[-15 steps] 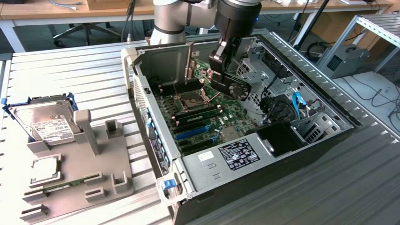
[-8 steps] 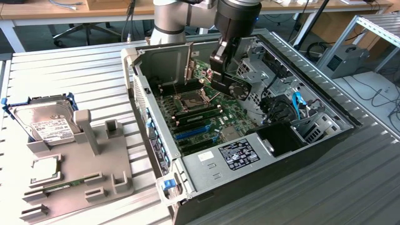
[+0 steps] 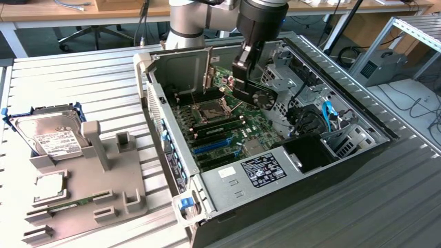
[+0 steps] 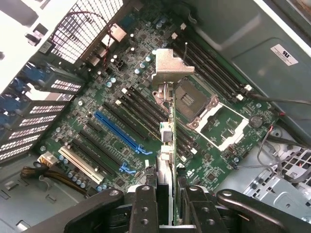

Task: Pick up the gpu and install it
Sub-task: 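Insert the gpu into the slot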

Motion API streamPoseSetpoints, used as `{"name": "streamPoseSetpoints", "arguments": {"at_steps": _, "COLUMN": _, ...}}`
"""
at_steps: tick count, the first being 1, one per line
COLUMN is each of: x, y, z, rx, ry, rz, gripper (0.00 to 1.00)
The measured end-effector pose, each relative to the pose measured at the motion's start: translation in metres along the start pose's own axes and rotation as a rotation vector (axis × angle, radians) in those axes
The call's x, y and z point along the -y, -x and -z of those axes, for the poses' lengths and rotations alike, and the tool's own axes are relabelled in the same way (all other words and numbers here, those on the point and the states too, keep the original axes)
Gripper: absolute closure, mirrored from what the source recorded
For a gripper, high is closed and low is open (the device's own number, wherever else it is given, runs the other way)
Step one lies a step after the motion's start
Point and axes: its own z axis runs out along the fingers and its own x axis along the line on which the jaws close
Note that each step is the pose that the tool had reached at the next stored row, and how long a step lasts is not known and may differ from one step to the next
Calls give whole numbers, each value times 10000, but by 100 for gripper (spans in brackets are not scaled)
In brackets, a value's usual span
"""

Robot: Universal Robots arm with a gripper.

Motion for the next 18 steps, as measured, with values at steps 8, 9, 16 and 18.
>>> {"name": "streamPoseSetpoints", "arguments": {"at_steps": 8, "x": 8, "y": 9, "z": -1, "rx": 2, "ry": 8, "rz": 268, "gripper": 74}}
{"name": "streamPoseSetpoints", "arguments": {"at_steps": 9, "x": 10, "y": 11, "z": -1, "rx": 2, "ry": 9, "rz": 310, "gripper": 74}}
{"name": "streamPoseSetpoints", "arguments": {"at_steps": 16, "x": 16, "y": 18, "z": -1, "rx": 4, "ry": 15, "rz": 536, "gripper": 74}}
{"name": "streamPoseSetpoints", "arguments": {"at_steps": 18, "x": 18, "y": 21, "z": -1, "rx": 4, "ry": 19, "rz": 646, "gripper": 74}}
